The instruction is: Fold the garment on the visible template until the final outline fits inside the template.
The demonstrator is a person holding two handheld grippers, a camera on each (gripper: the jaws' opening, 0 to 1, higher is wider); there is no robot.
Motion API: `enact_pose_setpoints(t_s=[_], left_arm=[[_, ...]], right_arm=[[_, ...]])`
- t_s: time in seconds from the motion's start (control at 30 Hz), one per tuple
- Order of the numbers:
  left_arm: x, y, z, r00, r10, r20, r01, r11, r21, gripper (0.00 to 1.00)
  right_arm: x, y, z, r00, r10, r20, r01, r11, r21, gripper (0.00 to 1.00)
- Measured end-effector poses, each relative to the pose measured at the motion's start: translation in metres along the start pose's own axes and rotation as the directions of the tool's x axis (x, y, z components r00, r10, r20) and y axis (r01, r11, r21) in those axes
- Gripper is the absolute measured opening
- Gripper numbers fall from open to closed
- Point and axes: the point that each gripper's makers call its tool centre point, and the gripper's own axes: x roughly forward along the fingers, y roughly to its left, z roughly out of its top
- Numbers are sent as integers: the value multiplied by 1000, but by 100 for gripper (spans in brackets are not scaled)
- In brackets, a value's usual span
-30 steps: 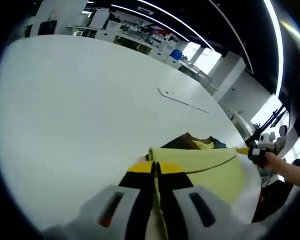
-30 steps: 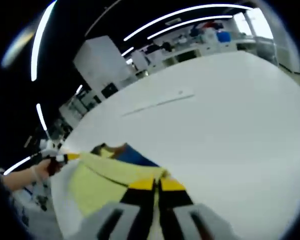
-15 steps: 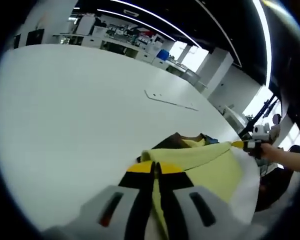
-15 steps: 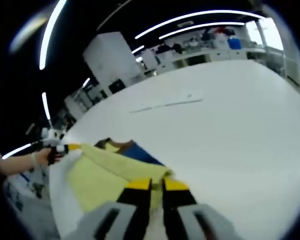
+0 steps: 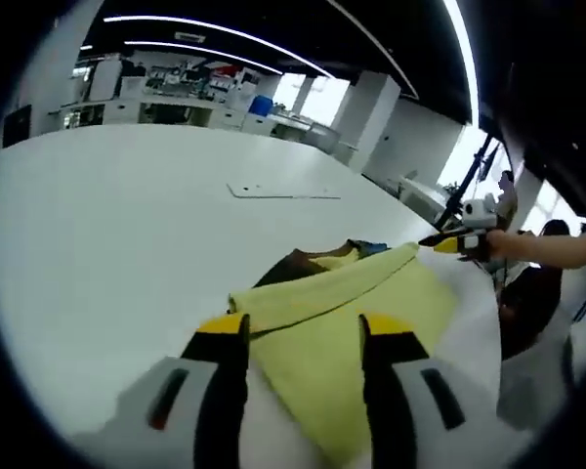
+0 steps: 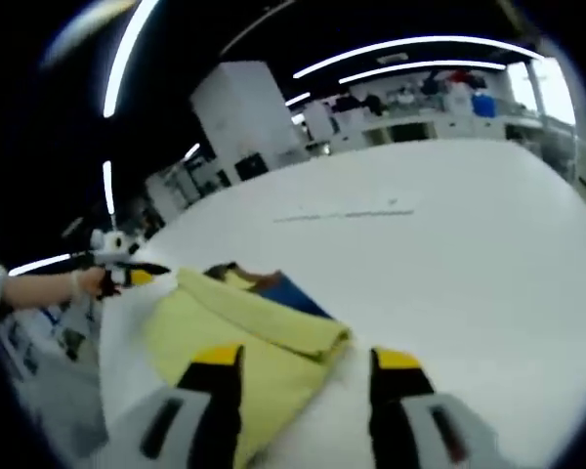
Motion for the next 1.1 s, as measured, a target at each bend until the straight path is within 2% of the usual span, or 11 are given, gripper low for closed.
enact_pose_setpoints(t_s=[0.07, 0.17, 0.27, 0.33, 0.37, 0.53, 0.6, 0.8, 0.93, 1.1], left_arm=[[-1, -4, -3, 1000, -9, -8, 9, 1000, 19, 66], [0, -17, -6, 998, -58, -23, 59, 998, 28, 81], [1, -24, -11, 995, -84, -47, 87, 995, 54, 92], [2, -27, -13, 993, -101, -56, 104, 993, 58, 97], [3, -34, -14, 992, -108, -58, 111, 992, 65, 98], [4, -42, -21, 987, -135, -88, 141, 987, 74, 99], [5, -40, -22, 985, -144, -91, 151, 985, 79, 99], [10, -54, -32, 983, -157, -99, 164, 984, 65, 98], [14, -50, -39, 981, -160, -107, 165, 985, 45, 97], [15, -39, -42, 983, -147, -113, 152, 988, 37, 96]], right_arm=[[0, 3, -1, 1000, 13, -1, -13, 1000, -6, 64], [-1, 14, -4, 999, 39, 5, -39, 999, -19, 77], [2, 24, -5, 998, 70, -2, -70, 996, -48, 92], [3, 31, -7, 996, 86, -5, -86, 994, -63, 99], [3, 34, -8, 996, 93, -12, -93, 993, -68, 99], [5, 45, -13, 991, 133, -33, -136, 987, -84, 99], [6, 50, -15, 990, 140, -36, -142, 986, -88, 99], [7, 61, -18, 984, 172, -41, -175, 981, -86, 99], [8, 69, -23, 981, 188, -51, -192, 978, -84, 95], [10, 76, -26, 979, 198, -52, -201, 977, -77, 95]])
